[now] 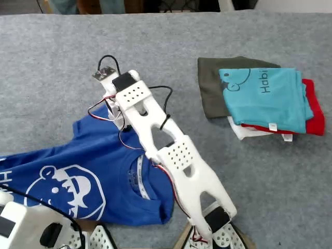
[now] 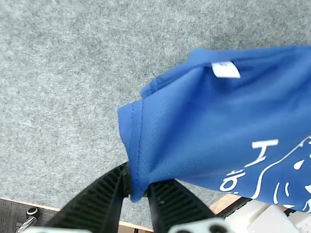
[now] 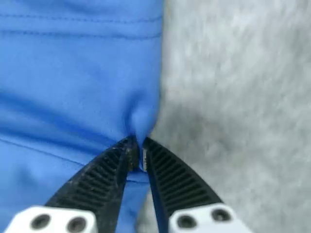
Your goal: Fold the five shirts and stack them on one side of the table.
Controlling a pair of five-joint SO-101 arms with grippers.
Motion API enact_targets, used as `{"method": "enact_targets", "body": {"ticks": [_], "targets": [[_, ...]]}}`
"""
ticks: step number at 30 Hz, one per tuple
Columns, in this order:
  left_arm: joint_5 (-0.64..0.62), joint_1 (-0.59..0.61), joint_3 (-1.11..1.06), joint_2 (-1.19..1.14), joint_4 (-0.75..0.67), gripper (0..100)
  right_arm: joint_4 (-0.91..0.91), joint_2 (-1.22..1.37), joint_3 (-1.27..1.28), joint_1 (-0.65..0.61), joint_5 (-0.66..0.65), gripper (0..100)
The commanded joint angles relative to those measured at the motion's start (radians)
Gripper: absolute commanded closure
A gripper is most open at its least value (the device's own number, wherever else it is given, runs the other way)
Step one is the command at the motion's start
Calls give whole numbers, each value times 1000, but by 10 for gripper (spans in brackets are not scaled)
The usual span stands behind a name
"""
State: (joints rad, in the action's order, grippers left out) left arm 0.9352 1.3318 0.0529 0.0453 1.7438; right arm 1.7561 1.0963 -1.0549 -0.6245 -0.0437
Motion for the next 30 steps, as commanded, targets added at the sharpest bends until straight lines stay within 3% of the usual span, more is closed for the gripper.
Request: {"method": "enact_targets", "body": {"ticks": [1, 8, 11, 16, 30], "targets": [[23, 5, 2, 38, 14, 971, 11, -200, 260, 15, -11, 985], [98, 44, -1, 48, 14, 971, -9, -357, 564, 29, -40, 976], [144, 76, 5, 48, 14, 971, 2, -369, 562, 37, -44, 882], [166, 104, -1, 41, 14, 971, 8, -377, 495, 38, -46, 716], [166, 102, -4, 38, 14, 971, 9, -430, 189, 51, -44, 705]]}}
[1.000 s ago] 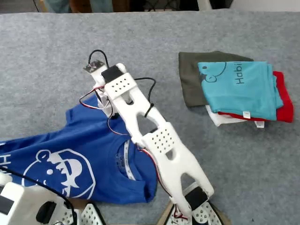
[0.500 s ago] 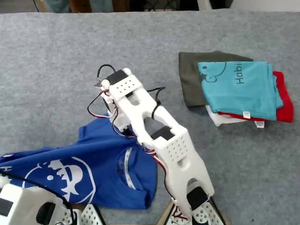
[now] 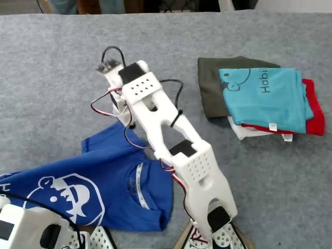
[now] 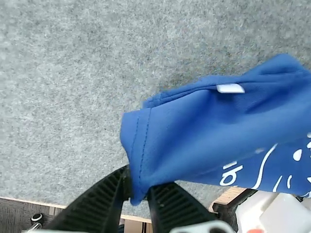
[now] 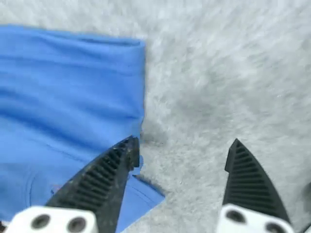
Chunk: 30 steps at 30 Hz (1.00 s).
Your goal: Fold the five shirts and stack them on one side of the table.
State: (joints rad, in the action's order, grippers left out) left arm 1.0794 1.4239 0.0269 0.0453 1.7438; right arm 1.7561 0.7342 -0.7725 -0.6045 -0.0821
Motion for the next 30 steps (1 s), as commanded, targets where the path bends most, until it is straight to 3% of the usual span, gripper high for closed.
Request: {"method": "enact_targets", "body": {"ticks": [1, 6, 17, 30], "targets": [[21, 10, 22, 38, 14, 971, 8, -67, -117, 38, -5, 705], [21, 10, 21, 38, 14, 971, 3, -65, -194, 35, 2, 705], [12, 5, 19, 37, 14, 971, -58, 139, -206, -109, 3, 705], [12, 5, -56, 37, 14, 971, -126, 277, -206, -109, 3, 705]]}}
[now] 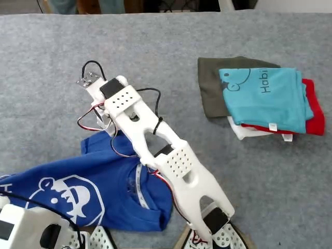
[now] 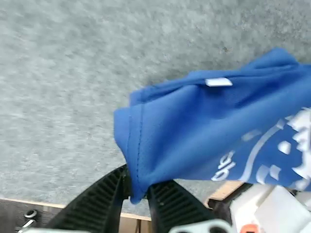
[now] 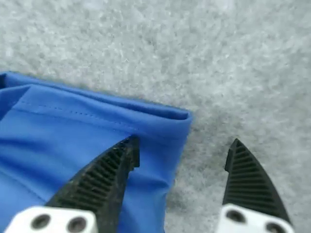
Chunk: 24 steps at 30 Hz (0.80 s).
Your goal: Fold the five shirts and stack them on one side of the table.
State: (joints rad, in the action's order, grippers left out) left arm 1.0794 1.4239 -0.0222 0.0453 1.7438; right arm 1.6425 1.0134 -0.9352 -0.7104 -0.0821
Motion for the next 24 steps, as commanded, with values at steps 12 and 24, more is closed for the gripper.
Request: {"method": "enact_targets", "body": {"ticks": [12, 24], "targets": [[14, 10, -18, 38, 14, 971, -9, 48, -96, 14, 92, 706], [12, 10, -21, 38, 14, 971, 117, 58, -332, 5, 94, 706]]}}
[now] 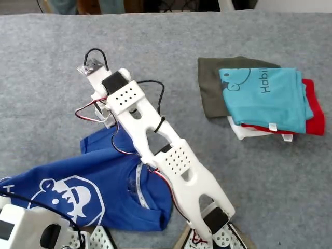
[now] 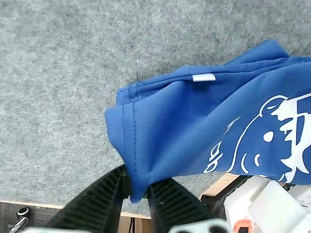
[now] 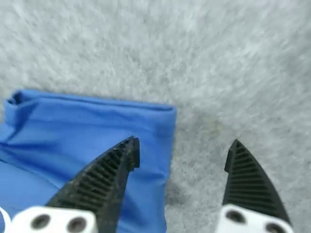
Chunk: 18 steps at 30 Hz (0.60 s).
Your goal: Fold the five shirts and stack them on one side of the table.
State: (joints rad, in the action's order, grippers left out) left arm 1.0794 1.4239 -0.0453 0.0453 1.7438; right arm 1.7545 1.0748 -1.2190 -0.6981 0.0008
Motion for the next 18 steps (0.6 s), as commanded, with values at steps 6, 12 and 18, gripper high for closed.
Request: {"method": "enact_targets", "body": {"ticks": [6, 12, 18], "targets": [[12, 10, 2, 38, 14, 971, -18, 99, -51, -2, 15, 706], [12, 10, 2, 38, 14, 971, -64, 150, -51, -2, 17, 721], [12, 12, 2, 38, 14, 971, -23, 150, -76, 3, 8, 889]]}}
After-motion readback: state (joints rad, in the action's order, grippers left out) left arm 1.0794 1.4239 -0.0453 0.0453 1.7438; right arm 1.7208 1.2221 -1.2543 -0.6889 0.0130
